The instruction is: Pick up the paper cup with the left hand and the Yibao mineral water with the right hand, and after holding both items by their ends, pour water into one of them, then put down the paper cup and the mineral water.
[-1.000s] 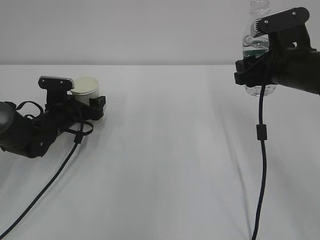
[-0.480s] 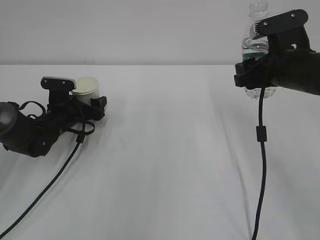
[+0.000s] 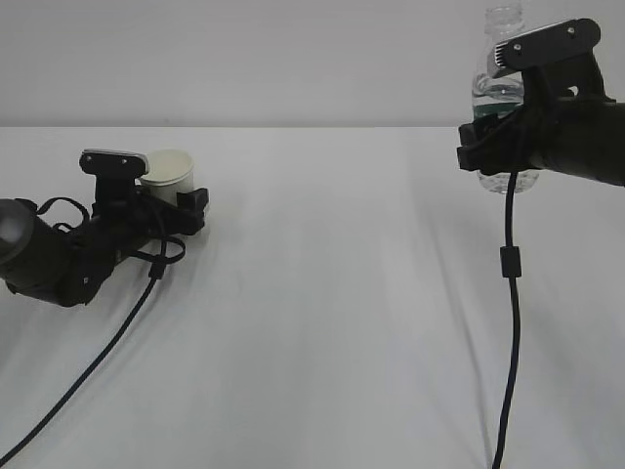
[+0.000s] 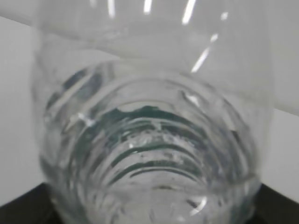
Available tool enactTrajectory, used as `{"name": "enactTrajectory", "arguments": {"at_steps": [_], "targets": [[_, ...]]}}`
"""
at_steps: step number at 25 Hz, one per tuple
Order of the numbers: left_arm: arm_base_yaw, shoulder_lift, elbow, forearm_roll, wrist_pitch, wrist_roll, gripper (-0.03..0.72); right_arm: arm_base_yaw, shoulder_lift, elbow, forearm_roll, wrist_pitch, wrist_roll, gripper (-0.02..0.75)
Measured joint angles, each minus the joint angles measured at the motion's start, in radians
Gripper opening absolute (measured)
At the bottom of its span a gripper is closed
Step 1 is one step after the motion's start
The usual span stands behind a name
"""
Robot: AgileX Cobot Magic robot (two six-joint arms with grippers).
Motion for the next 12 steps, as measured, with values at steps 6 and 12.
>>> {"name": "enactTrajectory", "arguments": {"at_steps": [6, 12], "targets": [[0.000, 0.000, 0.000, 0.000, 0.000, 0.000, 0.517, 0.000, 0.000, 0.000, 0.000, 0.000, 0.000, 0.489], [0.000, 0.000, 0.000, 0.000, 0.000, 0.000, 0.462, 0.000, 0.000, 0.000, 0.000, 0.000, 0.000, 0.489]]}}
